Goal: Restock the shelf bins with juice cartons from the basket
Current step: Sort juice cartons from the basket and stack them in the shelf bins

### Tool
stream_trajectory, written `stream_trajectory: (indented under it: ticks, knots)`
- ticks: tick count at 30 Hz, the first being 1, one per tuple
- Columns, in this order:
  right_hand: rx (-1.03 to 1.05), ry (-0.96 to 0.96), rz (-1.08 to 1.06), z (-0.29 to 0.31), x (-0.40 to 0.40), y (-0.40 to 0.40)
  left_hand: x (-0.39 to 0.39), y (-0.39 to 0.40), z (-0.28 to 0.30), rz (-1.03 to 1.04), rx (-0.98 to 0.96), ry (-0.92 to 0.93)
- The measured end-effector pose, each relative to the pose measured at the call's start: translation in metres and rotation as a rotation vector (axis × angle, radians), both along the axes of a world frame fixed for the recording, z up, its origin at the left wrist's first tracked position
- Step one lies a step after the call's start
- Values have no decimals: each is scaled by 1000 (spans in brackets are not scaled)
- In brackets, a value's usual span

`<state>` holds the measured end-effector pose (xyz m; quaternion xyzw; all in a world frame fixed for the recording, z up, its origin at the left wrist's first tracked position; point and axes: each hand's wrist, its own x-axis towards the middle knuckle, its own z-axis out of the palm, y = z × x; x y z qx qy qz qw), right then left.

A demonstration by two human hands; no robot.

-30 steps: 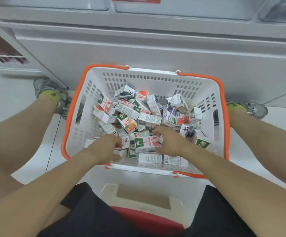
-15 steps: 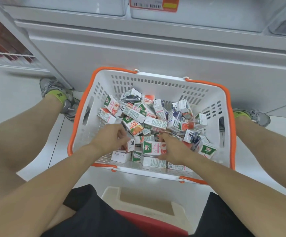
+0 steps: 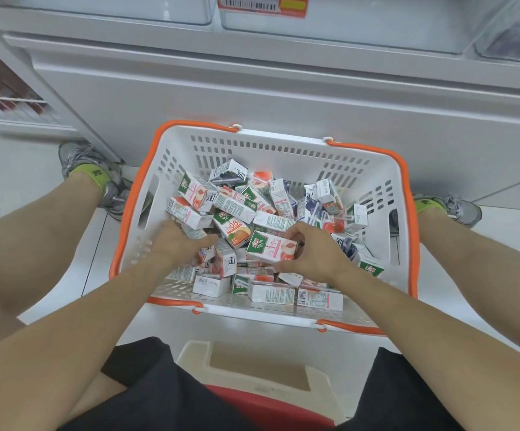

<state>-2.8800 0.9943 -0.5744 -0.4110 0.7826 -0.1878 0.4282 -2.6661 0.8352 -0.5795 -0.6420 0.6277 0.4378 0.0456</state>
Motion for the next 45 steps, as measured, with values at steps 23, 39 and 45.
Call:
stream_trajectory:
  ticks: [23,39,45]
  knots:
    - [-83,-830,-475,50,20,-18,-3,8,61,194,651,813]
    - [-96,-742,-274,76,26,-19,-6,16,63,164,556,840]
    - [-102,-737,-263,78,29,-17,-12,19,70,139,648,896]
